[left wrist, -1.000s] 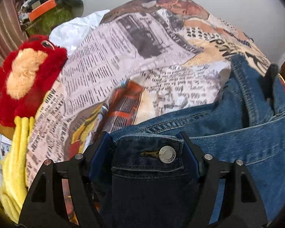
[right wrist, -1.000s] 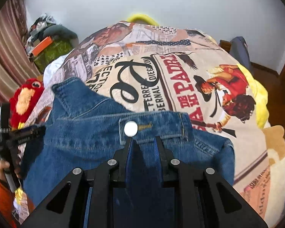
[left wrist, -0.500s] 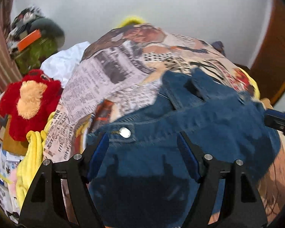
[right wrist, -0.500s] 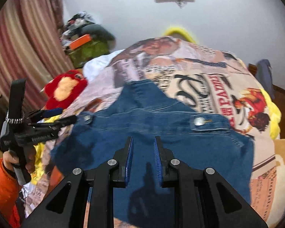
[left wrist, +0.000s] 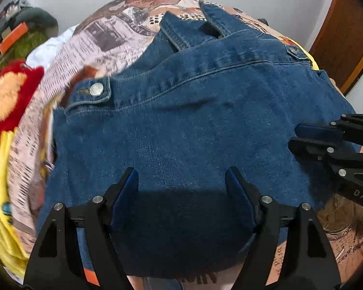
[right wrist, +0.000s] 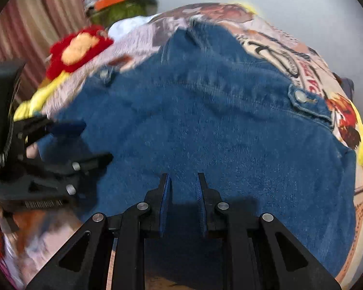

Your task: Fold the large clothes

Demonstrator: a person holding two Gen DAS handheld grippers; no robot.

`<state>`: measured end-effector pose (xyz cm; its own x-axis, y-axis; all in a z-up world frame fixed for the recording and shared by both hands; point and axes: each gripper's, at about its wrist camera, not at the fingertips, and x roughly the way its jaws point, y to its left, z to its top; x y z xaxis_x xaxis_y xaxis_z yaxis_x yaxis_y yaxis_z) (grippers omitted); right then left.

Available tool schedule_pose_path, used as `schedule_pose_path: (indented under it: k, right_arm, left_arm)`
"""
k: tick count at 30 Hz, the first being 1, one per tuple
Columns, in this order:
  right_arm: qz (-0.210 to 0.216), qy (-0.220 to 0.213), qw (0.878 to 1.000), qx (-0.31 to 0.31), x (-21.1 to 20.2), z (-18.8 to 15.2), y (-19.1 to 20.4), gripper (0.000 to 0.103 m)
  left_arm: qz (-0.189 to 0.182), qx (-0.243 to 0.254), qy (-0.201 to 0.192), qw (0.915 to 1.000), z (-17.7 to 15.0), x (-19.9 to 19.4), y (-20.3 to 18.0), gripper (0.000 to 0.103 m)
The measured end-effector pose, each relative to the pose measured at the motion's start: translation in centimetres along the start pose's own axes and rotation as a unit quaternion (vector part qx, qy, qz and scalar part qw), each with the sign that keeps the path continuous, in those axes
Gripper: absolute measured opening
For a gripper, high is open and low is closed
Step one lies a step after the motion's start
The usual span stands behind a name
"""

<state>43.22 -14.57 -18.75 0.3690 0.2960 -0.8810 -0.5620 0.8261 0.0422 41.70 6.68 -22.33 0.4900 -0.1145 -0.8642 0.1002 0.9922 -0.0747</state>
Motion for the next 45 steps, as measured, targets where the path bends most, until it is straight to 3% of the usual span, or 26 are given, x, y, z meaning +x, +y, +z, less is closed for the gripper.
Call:
schedule_pose_path:
  k: [3,5,9,11,14,18,21,27,30,33,36,40,45]
  right_arm:
    - [0.001,-0.015,0.999,-0.04,-0.3,-1.1,-0.4,0.017]
    - [0.0,-0.021,0.999,-0.04,-0.6,-1.8,-0.8,0.017]
    - [-0.009,-0.029,0.999,-0.041,-1.2,-2.8,-1.2,0.017]
    - [-0.011,-0.029,0.999,-0.039,-1.4,-2.8,-1.3,0.017]
    - [-0.066,-0.027,0.996,-0.044,-2.2,-3.3,-1.9,0.017]
    - [-0.082,-0.029,0.996,-0.019,-3.4,-4.4,-4.3,0.017]
    - [-0.047,-0.03,0.998,0.021,-4.7,-5.4,-7.0,0.017]
    - [-0.133,-0.027,0.99,0.045,-6.6,-7.6,-9.8,0.017]
    - [-0.147,-0.015,0.986,0.081,-7.5,-9.5,-12.4,0.017]
    - [-0.168,-0.015,0.98,0.105,-8.4,-11.2,-14.0,0.017]
    - [-0.211,0.017,0.969,0.129,-8.6,-12.6,-15.7,0.017]
    - [-0.19,0.024,0.968,0.163,-9.2,-14.1,-16.7,0.017]
    - [-0.173,-0.021,0.972,0.158,-11.4,-12.8,-15.0,0.017]
  left_arm:
    - [0.023,0.015,-0.016,0.9995,-0.7,-0.5,0.2,0.083]
    - [0.038,0.018,-0.025,0.9988,-1.6,-0.8,0.5,0.086]
    - [0.028,-0.002,-0.024,0.9993,-3.3,-1.5,1.8,0.087]
    - [0.048,-0.01,-0.023,0.9985,-3.7,-1.9,2.5,0.086]
    - [0.075,-0.025,-0.02,0.9967,-4.7,-2.5,4.5,0.086]
    - [0.059,-0.07,-0.017,0.9957,-6.1,-3.4,7.3,0.087]
    - [0.042,-0.085,-0.024,0.9952,-6.6,-4.4,8.2,0.087]
    - [0.082,-0.122,-0.024,0.9889,-7.3,-5.3,10.2,0.087]
    - [0.082,-0.147,-0.02,0.9855,-8.4,-6.0,11.7,0.087]
    - [0.12,-0.149,-0.022,0.9813,-9.3,-6.9,12.6,0.087]
    - [0.118,-0.172,-0.016,0.9779,-10.1,-7.3,13.5,0.087]
    - [0.113,-0.194,-0.027,0.974,-10.8,-8.3,13.8,0.087]
    - [0.094,-0.191,-0.034,0.9765,-10.5,-8.9,12.0,0.087]
